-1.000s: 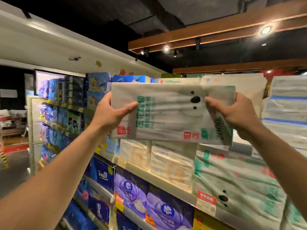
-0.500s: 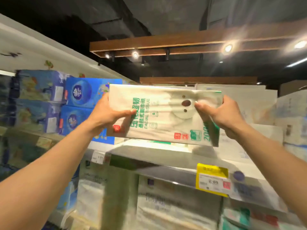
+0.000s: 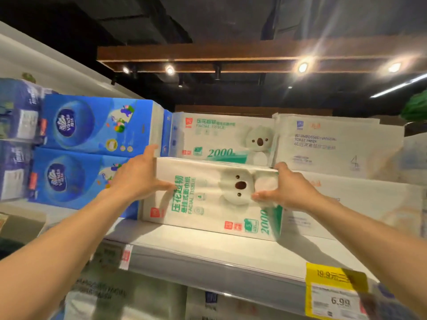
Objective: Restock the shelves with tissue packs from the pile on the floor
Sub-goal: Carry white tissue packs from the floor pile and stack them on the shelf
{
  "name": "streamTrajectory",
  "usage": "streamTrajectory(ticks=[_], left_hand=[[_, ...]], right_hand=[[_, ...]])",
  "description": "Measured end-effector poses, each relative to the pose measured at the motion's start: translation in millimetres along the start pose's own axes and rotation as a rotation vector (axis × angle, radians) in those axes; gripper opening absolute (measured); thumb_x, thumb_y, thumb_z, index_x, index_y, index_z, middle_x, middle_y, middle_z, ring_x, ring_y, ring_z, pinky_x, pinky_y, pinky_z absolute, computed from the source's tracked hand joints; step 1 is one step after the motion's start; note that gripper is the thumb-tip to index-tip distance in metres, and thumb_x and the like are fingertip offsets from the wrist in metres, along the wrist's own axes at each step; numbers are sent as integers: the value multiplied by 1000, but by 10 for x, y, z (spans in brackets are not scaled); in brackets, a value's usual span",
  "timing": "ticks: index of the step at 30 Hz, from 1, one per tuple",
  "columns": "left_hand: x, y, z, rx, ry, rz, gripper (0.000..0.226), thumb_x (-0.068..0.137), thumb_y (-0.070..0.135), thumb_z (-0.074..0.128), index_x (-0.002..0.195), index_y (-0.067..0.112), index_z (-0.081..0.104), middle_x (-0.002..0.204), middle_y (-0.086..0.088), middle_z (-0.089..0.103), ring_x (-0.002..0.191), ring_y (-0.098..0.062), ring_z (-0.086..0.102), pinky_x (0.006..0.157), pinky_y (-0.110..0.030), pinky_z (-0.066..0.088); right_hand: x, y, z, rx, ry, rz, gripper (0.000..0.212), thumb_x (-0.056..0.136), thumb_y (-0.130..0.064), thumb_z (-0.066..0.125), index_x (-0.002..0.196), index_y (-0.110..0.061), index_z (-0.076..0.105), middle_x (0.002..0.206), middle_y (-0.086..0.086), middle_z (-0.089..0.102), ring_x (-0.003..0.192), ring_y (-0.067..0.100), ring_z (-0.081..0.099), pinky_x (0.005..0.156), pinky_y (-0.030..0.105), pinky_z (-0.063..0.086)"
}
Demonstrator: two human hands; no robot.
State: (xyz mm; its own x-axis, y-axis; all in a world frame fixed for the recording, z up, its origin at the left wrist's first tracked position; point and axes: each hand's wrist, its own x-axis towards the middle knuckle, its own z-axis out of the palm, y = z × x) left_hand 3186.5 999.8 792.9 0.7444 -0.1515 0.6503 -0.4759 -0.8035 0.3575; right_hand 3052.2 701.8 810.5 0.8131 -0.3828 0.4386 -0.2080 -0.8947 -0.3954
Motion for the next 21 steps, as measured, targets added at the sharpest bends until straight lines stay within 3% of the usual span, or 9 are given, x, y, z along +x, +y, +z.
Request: streamTrajectory(ticks=[3,6,9,11,13,16,21], left_hand=[[-47,37,65,277,4,78,110,56,69,84,143,24,34,138,-14,45,124,-35,48,94,-48,46],[-42,133,191,428,132,254,108,59,69,82,146,23,37,160,-13,20,146,-34,21,109,-50,32],[74,203,296,434,37,354,112,62,69,80,150,22,29,154,-7,33,145,-29,25,113,-49,30],[121,211,399,441,38,367,113,61,67,82,149,19,30,142,-6,46,136,-29,37,110,-48,34],[143,206,488,420,35,370,113,64,61,84,150,17,27,142,-8,46,136,-31,39,113,-51,33],[179,155,515,328,-31,361,115,70,50,85,156,16,16,159,-11,28,150,-34,20,122,-54,19],[182,86,355,234,-206,328,118,80,37,81,160,25,-4,168,-4,-8,154,-24,-9,123,-45,3]], right_hand=[[53,-81,29,-273,0,-26,106,70,-70,78,147,-15,29,127,6,59,102,24,65,72,37,58],[127,-177,112,-630,129,-114,92,74,-77,68,138,-16,44,134,13,46,118,33,50,86,44,49],[193,-277,263,-767,167,-183,90,75,-73,69,135,-10,48,142,16,38,129,38,40,96,53,43],[220,-276,354,-794,163,-178,92,77,-69,69,140,-7,43,146,16,36,135,40,35,102,58,39],[204,-244,403,-778,156,-163,98,78,-67,70,146,-4,35,149,16,35,139,41,33,106,61,36],[100,-206,388,-681,114,-188,100,83,-65,68,151,-5,26,152,15,33,143,40,30,111,65,31],[-346,-296,1,-499,94,-274,75,92,-60,59,148,-14,37,151,12,40,140,34,37,113,60,34]])
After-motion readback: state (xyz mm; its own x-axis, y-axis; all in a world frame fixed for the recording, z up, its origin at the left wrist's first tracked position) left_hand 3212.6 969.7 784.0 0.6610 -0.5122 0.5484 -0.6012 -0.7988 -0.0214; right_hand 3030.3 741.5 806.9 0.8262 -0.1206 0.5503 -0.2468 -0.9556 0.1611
